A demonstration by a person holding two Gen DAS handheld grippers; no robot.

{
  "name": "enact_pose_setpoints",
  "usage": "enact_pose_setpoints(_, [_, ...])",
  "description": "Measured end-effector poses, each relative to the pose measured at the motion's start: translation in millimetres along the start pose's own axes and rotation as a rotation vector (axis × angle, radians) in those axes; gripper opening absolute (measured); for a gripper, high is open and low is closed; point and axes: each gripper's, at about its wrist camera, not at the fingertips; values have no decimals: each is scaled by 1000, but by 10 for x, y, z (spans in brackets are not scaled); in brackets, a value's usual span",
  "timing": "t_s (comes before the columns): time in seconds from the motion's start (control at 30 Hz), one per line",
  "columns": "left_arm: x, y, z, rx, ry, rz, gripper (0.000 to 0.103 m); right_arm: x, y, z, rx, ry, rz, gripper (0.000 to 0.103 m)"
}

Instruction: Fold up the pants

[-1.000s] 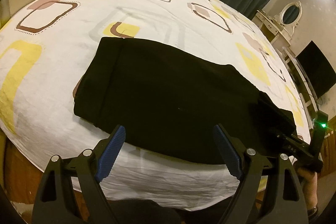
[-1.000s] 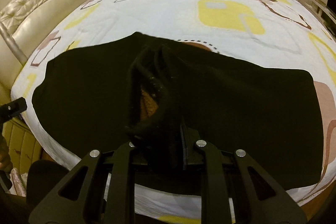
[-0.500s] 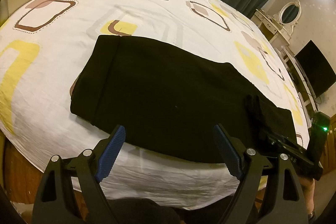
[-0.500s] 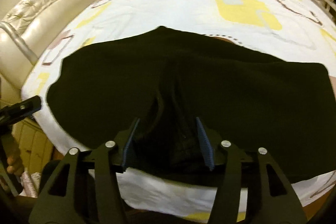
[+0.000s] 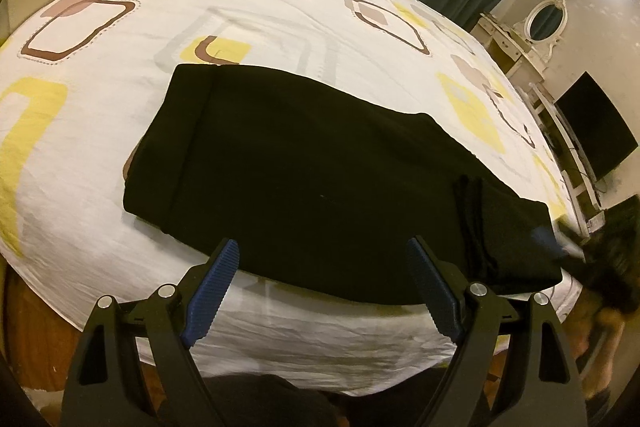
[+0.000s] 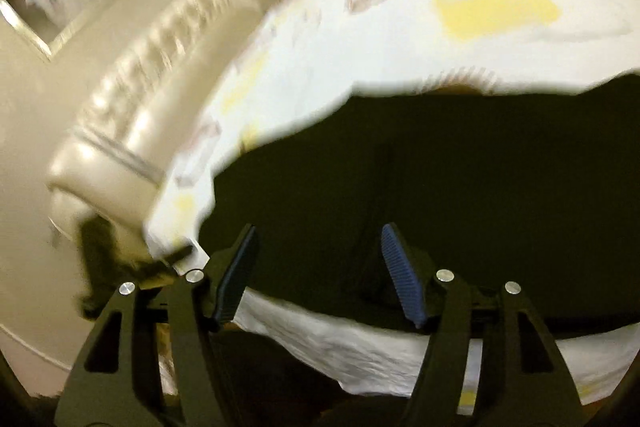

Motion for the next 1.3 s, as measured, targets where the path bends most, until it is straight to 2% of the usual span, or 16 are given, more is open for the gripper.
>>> enact_pose_setpoints(0.07, [3,-21,12,3,4,3,84,-167,-315,-384,51,-91,49,64])
enact_pose_setpoints(0.13, [3,-41,20,4,6,9,84,-283,-776,-711,100,-174,154,64])
enact_pose_setpoints(0.17, [4,-54,25,5,7,15,84,-315,-996,-792,127,-186,211,64])
enact_pose_setpoints(0.2, [6,-62,28,5,8,19,84,-343,-1286,-825,169,-177,280,62])
enact_pose_setpoints(0.23, [7,-62,30,4,9,21,84,-354,-1436,-807,173,-163,312,61])
enact_pose_setpoints(0.33, [8,-55,40,2,12,18,84,-322,-1870,-611,136,-106,435,60])
enact_pose_setpoints(0.37, [4,-46,43,3,13,12,84,-309,-1980,-512,110,-93,467,56])
enact_pose_setpoints(0.4, [5,-39,42,3,14,9,84,-299,-2041,-437,87,-83,482,39])
enact_pose_setpoints(0.47, [4,-24,39,2,14,3,84,-291,-2098,-342,107,-61,491,21])
enact_pose_setpoints(0.5, [1,-18,39,3,13,1,84,-281,-2117,-296,113,-51,482,19])
enact_pose_setpoints(0.63, [-1,-5,57,9,22,-2,84,-276,-2072,-241,95,-55,502,21])
enact_pose_setpoints(0.8, [-1,11,46,6,21,0,84,-79,-1968,-437,31,-56,501,37])
enact_pose_setpoints(0.93, [-4,26,41,13,20,-10,84,161,-1888,-624,7,-39,495,44])
enact_pose_setpoints(1.03, [-2,30,54,15,27,-15,84,373,-1820,-663,30,-20,482,43])
enact_pose_setpoints(1.1, [-5,33,53,15,26,-14,84,445,-1815,-663,71,-21,461,31])
enact_pose_setpoints(1.3, [-9,40,37,6,13,-5,84,482,-1827,-661,81,-49,473,33])
Point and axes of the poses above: each gripper's, at about its wrist camera, not at the fingertips, and z roughly the way its jaws point, y to its left, x to its underside, and after that the axes turned 1 degree about -z, right-handed
